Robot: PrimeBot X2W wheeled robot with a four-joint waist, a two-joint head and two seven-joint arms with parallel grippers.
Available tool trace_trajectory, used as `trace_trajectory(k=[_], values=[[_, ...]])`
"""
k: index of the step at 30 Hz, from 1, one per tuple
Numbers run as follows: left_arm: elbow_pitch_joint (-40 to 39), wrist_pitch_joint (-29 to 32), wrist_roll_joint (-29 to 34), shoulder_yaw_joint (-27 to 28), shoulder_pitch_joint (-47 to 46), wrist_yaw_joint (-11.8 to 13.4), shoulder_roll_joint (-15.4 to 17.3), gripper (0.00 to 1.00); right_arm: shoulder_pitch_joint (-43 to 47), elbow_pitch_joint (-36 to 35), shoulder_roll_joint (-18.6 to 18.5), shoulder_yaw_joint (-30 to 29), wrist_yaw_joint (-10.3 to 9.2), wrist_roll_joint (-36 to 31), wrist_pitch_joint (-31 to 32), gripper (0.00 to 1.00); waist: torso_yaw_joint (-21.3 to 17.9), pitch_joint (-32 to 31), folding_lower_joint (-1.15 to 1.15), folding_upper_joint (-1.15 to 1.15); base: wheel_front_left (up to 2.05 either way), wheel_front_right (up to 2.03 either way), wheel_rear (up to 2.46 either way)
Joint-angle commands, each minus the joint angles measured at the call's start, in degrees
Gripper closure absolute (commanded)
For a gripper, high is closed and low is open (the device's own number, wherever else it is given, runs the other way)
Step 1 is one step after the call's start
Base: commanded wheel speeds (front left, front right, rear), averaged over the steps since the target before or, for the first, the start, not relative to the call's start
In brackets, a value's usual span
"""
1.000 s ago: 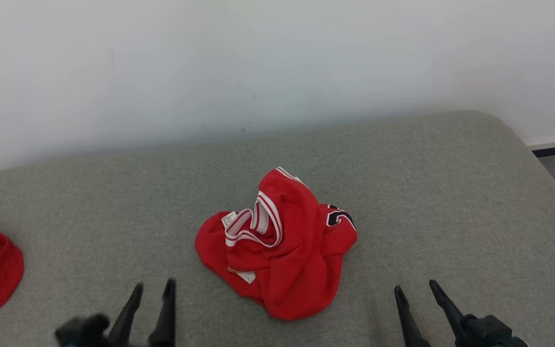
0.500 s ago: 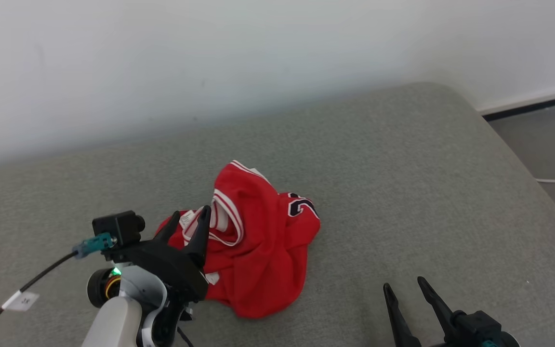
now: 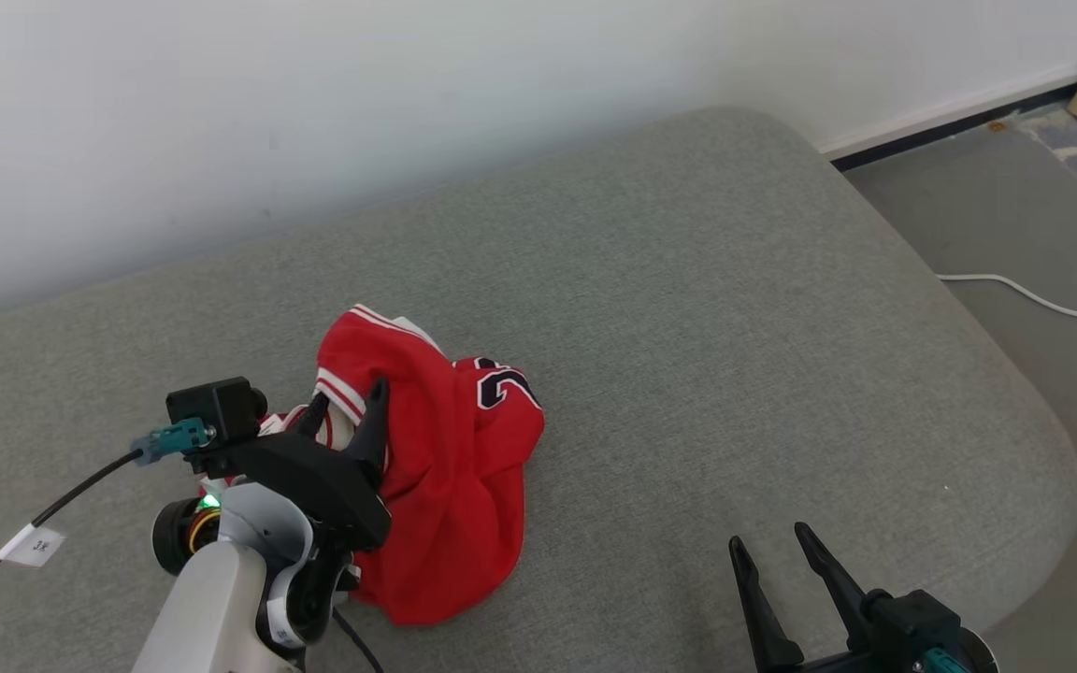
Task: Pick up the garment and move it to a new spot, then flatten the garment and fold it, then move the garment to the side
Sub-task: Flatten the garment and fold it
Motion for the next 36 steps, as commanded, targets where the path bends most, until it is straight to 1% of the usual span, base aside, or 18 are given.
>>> trace_trajectory(k=[1,4,6,12,18,23,24,25,29,33,36], values=[[0.3,-0.4,0.8,0.1,-0.6,0.2,0.4,0.0,-0.3,0.2,-0.1,0.1,-0.13,0.4,-0.2,0.0,-0.7,0.3,-0.01,0.0,0.0,0.0,0.0],[1.0,-1.0,0.9,-0.1,-0.9,0.2,0.4,0.0,-0.5,0.5,-0.2,0.3,-0.13,0.5,-0.5,0.0,-0.9,0.3,-0.01,0.0,0.0,0.0,0.0],[1.3,-1.7,1.2,-0.3,-1.3,-0.1,0.5,1.0,-0.7,0.7,-0.2,0.3,-0.13,0.6,-0.6,0.0,-0.9,0.2,-0.01,0.0,0.0,0.0,0.0],[1.4,-6.3,2.1,-0.4,-3.9,-1.2,0.2,1.0,-1.0,1.1,0.0,0.7,-0.13,0.7,-0.8,0.0,-0.4,0.3,-0.01,0.0,0.0,0.0,0.0],[-0.3,-11.6,4.2,-1.3,-10.6,-2.4,-0.2,1.0,-1.0,1.8,0.2,0.9,-0.13,0.8,-1.0,0.0,0.3,-0.2,-0.01,0.0,0.0,0.0,0.0],[-2.6,-13.5,3.1,-2.7,-17.3,-4.3,-0.9,1.0,-0.9,2.2,0.3,1.7,-0.13,1.0,-1.2,0.0,-0.2,-1.4,-0.01,0.0,0.0,0.0,0.0],[-2.6,-13.5,3.1,-2.7,-17.3,-4.3,-0.9,1.0,-0.9,2.2,0.3,1.7,-0.13,1.0,-1.2,0.0,-0.2,-1.4,-0.01,0.0,0.0,0.0,0.0],[-3.6,-13.2,2.3,-3.4,-19.8,-5.1,-1.1,1.0,-0.9,2.4,0.4,2.2,-0.13,1.1,-1.2,0.0,-0.6,-1.8,-0.01,0.0,0.0,0.0,0.0],[-7.1,-12.8,-2.2,-3.7,-24.7,-6.2,-1.7,1.0,-1.1,2.8,0.5,2.7,-0.13,1.6,-1.5,0.0,-1.5,-2.3,-0.01,0.0,0.0,0.0,0.0],[-12.0,-11.3,-9.0,-3.7,-28.3,-6.5,-2.1,1.0,-1.2,3.3,0.7,2.7,-0.13,2.0,-1.7,0.0,-1.9,-2.4,-0.01,0.0,0.0,0.0,0.0],[-15.2,-9.4,-12.6,-3.3,-29.2,-6.5,-2.2,1.0,-1.5,3.4,0.8,2.5,-0.13,2.2,-2.0,0.0,-1.6,-2.2,-0.01,0.0,0.0,0.0,0.0]])
